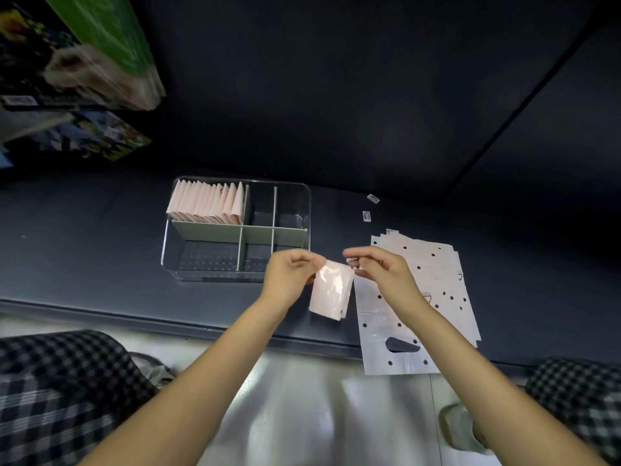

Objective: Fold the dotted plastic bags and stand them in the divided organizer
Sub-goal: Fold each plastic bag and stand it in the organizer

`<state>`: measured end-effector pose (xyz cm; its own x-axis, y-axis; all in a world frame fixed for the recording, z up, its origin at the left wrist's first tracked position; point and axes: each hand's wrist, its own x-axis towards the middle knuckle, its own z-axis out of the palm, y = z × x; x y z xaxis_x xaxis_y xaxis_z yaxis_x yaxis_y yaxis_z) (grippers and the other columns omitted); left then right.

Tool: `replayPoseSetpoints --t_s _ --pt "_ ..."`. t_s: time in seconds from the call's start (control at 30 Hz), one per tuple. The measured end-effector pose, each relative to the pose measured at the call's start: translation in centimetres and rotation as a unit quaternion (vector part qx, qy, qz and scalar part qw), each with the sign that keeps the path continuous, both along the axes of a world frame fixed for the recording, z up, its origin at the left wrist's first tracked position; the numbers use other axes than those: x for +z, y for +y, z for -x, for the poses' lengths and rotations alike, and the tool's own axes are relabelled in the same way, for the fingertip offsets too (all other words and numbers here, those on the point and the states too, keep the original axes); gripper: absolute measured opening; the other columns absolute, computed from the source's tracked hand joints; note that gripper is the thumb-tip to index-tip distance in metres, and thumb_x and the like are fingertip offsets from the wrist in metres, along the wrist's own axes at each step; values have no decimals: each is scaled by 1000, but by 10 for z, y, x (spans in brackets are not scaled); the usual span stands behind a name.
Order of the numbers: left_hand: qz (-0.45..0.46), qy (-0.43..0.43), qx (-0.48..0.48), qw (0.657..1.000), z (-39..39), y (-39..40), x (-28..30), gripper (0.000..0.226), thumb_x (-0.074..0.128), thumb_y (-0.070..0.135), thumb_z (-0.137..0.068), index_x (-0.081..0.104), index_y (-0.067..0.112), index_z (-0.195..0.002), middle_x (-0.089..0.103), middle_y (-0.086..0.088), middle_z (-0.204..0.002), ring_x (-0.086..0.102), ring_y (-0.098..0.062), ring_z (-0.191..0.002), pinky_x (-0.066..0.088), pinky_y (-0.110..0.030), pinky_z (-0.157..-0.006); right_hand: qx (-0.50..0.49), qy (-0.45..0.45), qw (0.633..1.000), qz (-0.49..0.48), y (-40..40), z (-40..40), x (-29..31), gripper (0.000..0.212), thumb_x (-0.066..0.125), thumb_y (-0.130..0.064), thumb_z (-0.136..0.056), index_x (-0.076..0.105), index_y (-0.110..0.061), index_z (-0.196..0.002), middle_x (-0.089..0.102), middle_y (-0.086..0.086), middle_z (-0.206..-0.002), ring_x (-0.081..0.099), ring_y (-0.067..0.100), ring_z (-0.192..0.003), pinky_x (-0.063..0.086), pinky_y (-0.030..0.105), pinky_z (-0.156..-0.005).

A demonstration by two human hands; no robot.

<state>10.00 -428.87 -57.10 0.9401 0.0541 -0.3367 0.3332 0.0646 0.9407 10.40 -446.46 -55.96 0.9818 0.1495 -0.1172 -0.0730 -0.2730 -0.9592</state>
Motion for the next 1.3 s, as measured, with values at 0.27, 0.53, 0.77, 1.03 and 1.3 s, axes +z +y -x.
replayPoseSetpoints --t_s 0.27,0.53,0.77,1.03,1.3 --pt "-160 -123 -81 976 1 3 -1 19 70 12 -82 70 28 -72 71 7 -76 65 -12 -74 52 -27 -72 69 3 995 71 14 -5 -5 16 67 -13 -85 73 -26 -77 69 -16 -67 60 -4 -65 43 10 -65" --pt "-1 44 -24 999 -3 20 -13 7 71 -2 -78 70 -6 -84 67 -7 -67 60 -15 -62 52 -24 -61 -61 90 993 -53 28 -8 -15 13 65 -7 -85 71 -16 -79 71 -8 -71 66 2 -68 55 17 -66" --pt "18 74 79 994 -9 33 -24 7 67 3 -84 69 2 -91 66 -5 -72 62 -9 -61 53 -20 -60 -124 237 956 -123 66 -15 -39 7 60 -7 -90 67 -6 -91 64 1 -74 58 7 -66 50 13 -56" --pt "-278 -118 143 943 -16 77 -36 18 66 -2 -80 58 14 -80 58 -3 -72 51 -11 -62 44 -13 -60 -124 222 964 -80 73 -27 -58 11 54 -12 -94 61 -12 -102 68 2 -81 63 10 -70 53 15 -63" --pt "-410 -146 19 900 -14 79 -50 14 63 -2 -77 70 8 -84 54 -1 -76 52 -22 -65 45 -32 -66 -117 11 954 275 -10 -2 -90 26 54 -3 -90 63 -9 -114 63 8 -116 55 26 -108 42 29 -91"
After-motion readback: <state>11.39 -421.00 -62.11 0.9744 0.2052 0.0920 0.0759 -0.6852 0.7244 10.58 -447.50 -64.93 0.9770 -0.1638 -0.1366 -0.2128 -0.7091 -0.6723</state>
